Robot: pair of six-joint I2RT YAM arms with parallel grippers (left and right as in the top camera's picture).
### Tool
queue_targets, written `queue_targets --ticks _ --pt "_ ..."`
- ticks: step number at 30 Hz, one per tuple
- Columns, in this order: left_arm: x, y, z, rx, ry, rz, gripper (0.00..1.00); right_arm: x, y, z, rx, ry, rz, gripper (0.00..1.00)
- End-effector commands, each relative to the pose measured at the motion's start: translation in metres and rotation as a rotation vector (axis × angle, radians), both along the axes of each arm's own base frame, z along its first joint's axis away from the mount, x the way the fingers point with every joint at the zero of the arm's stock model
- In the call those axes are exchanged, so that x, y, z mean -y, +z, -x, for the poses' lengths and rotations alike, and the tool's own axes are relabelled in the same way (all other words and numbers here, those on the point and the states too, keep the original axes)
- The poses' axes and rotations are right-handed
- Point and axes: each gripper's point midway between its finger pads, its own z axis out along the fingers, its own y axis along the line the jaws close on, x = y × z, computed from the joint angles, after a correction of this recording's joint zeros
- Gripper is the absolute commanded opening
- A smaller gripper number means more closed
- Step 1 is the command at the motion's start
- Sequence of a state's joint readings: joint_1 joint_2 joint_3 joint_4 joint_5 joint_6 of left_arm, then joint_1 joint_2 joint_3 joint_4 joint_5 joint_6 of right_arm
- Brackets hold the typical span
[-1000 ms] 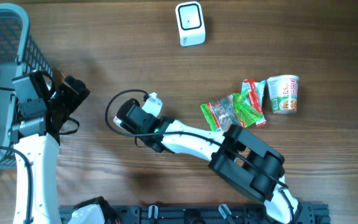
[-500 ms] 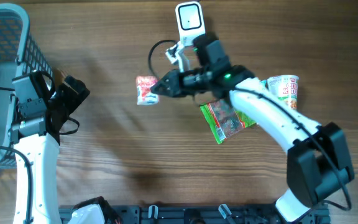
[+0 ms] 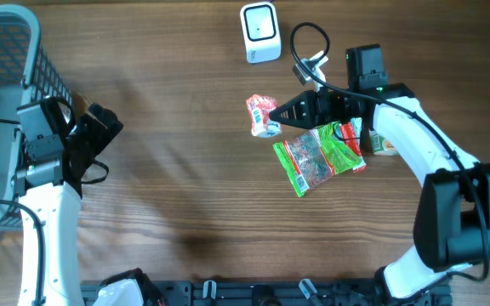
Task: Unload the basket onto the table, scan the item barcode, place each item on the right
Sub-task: 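Raise the white-red packet to the scanner with the right gripper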
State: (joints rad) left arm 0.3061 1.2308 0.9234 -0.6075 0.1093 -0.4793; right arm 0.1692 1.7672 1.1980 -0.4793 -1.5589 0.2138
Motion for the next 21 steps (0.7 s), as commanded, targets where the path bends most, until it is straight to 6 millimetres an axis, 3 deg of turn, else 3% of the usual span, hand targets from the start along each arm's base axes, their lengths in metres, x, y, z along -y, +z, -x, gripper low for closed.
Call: queue_targets --ticks 1,4,7,9,14,16,18,19,21 --pt "-0.004 0.000 0.000 -0.004 0.012 -0.002 1.00 0.006 0.068 0.034 0.174 0.037 -0.083 0.04" --pt "-0.004 0.000 0.000 -0.004 0.012 -0.002 1.00 0.022 0.118 0.061 0.282 0.004 -0.091 0.04" --pt "-0.004 0.000 0.000 -0.005 0.012 -0.001 1.00 0.045 0.146 0.073 0.333 -0.075 -0.081 0.04" --pt "-0.004 0.000 0.000 -0.004 0.012 -0.002 1.00 0.058 0.153 0.073 0.344 -0.125 -0.072 0.04" --pt "-0.004 0.000 0.000 -0.005 0.012 -0.001 1.00 0.059 0.152 0.071 0.347 -0.137 -0.067 0.04" --pt "-0.004 0.000 0.000 -0.004 0.012 -0.002 1.00 0.060 0.135 0.052 0.387 -0.245 0.037 0.05" --pt "-0.004 0.000 0.000 -0.005 0.012 -0.001 1.00 0.070 0.090 0.019 0.309 -0.438 0.296 0.05" --pt "-0.004 0.000 0.000 -0.004 0.012 -0.002 1.00 0.085 0.048 -0.003 0.272 -0.574 0.541 0.04" --pt "-0.004 0.000 0.000 -0.004 0.012 -0.002 1.00 0.092 0.012 -0.009 0.274 -0.621 0.736 0.04"
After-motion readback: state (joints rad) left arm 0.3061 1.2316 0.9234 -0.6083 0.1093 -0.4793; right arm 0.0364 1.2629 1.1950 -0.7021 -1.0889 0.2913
